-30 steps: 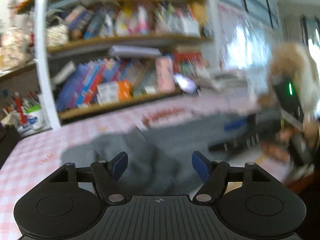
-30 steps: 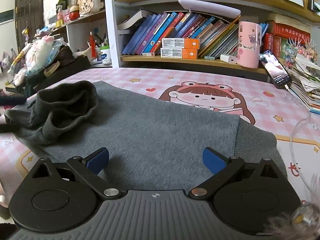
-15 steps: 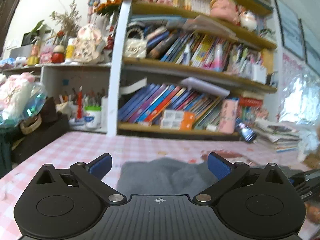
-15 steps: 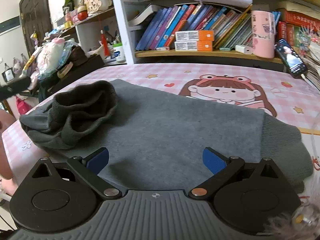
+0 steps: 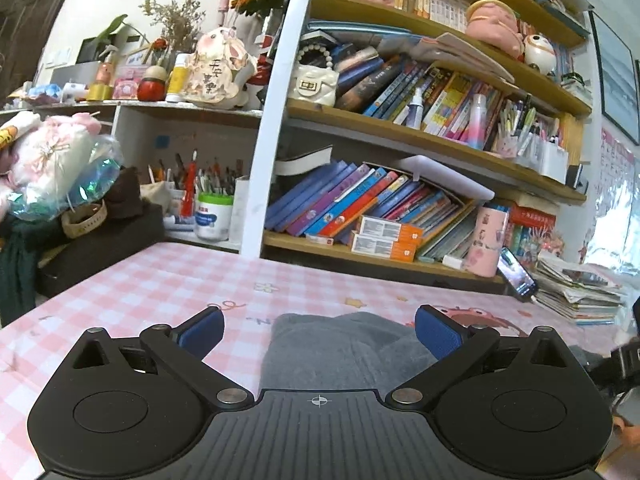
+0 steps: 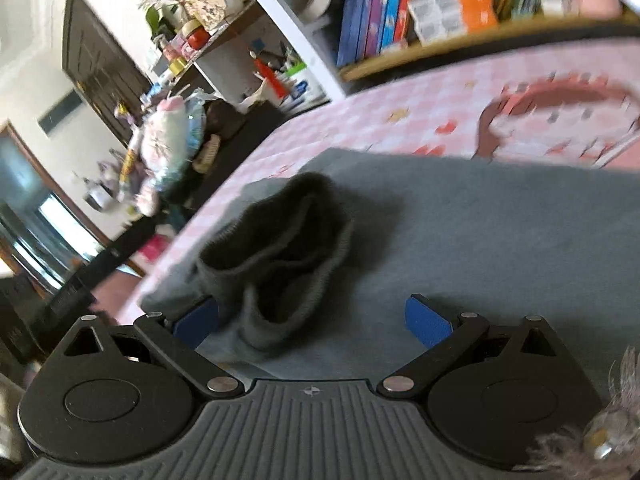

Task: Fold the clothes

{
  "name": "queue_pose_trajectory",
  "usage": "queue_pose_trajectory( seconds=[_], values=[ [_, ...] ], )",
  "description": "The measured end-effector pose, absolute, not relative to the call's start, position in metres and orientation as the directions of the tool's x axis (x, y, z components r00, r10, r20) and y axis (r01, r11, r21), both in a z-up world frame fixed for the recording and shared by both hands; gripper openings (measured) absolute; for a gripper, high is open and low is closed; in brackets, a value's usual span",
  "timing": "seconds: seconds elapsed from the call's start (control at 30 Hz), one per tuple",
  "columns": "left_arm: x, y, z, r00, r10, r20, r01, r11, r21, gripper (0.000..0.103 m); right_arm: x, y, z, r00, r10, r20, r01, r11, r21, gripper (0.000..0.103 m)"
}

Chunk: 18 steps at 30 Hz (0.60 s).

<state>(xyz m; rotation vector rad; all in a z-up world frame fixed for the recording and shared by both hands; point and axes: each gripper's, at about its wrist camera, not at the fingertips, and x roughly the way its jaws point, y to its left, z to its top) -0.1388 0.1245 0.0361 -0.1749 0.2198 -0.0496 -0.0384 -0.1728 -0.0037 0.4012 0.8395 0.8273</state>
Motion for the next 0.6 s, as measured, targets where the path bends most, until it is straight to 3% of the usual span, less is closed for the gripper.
queue_pose_trajectory(
  seconds=[0.13, 0.2, 0.23, 0.27, 0.3, 0.37, 0.43, 0.47, 0.57, 0.6],
  values=[
    [-0.128, 0.123, 0.029, 0.958, -0.103, -0.268, 0.051, 0.979, -0.195, 0.097, -0.022, -0.165, -0.009, 0.305, 0.846, -0.437, -0.375, 0.528, 0.762, 0.1],
    [-0.124, 0.119, 0.024, 0.947, -0.118, -0.3, 0.064, 0.98, -0.187, 0.087, -0.015, -0.16, -0.01, 0.297, 0.853, -0.43, -0.341, 0.515, 0.786, 0.094],
    [-0.123, 0.117, 0.023, 0.943, -0.125, -0.308, 0.072, 0.981, -0.178, 0.084, -0.012, -0.157, -0.011, 0.303, 0.847, -0.436, -0.336, 0.523, 0.783, 0.075],
    [-0.124, 0.114, 0.022, 0.943, -0.131, -0.306, 0.083, 0.983, -0.165, 0.078, -0.01, -0.155, -0.011, 0.311, 0.84, -0.444, -0.332, 0.534, 0.778, 0.063],
    [-0.126, 0.111, 0.022, 0.942, -0.137, -0.305, 0.094, 0.984, -0.152, 0.071, -0.009, -0.154, -0.009, 0.322, 0.831, -0.454, -0.338, 0.549, 0.764, 0.042],
    [-0.128, 0.105, 0.021, 0.941, -0.149, -0.302, 0.116, 0.985, -0.125, 0.068, -0.015, -0.159, -0.002, 0.352, 0.844, -0.405, -0.366, 0.523, 0.77, 0.023],
    [-0.128, 0.101, 0.019, 0.938, -0.152, -0.311, 0.125, 0.987, -0.105, 0.068, -0.027, -0.166, 0.009, 0.38, 0.867, -0.323, -0.442, 0.477, 0.76, 0.021],
    [-0.128, 0.099, 0.017, 0.936, -0.152, -0.318, 0.128, 0.987, -0.095, 0.068, -0.028, -0.169, 0.01, 0.387, 0.86, -0.332, -0.436, 0.488, 0.756, 0.021],
    [-0.126, 0.093, 0.013, 0.929, -0.151, -0.338, 0.136, 0.988, -0.068, 0.068, -0.022, -0.167, -0.004, 0.396, 0.787, -0.474, -0.37, 0.609, 0.702, 0.023],
    [-0.125, 0.091, 0.012, 0.928, -0.145, -0.342, 0.136, 0.989, -0.052, 0.069, -0.019, -0.167, -0.012, 0.399, 0.762, -0.511, -0.344, 0.64, 0.687, 0.033]
  ],
)
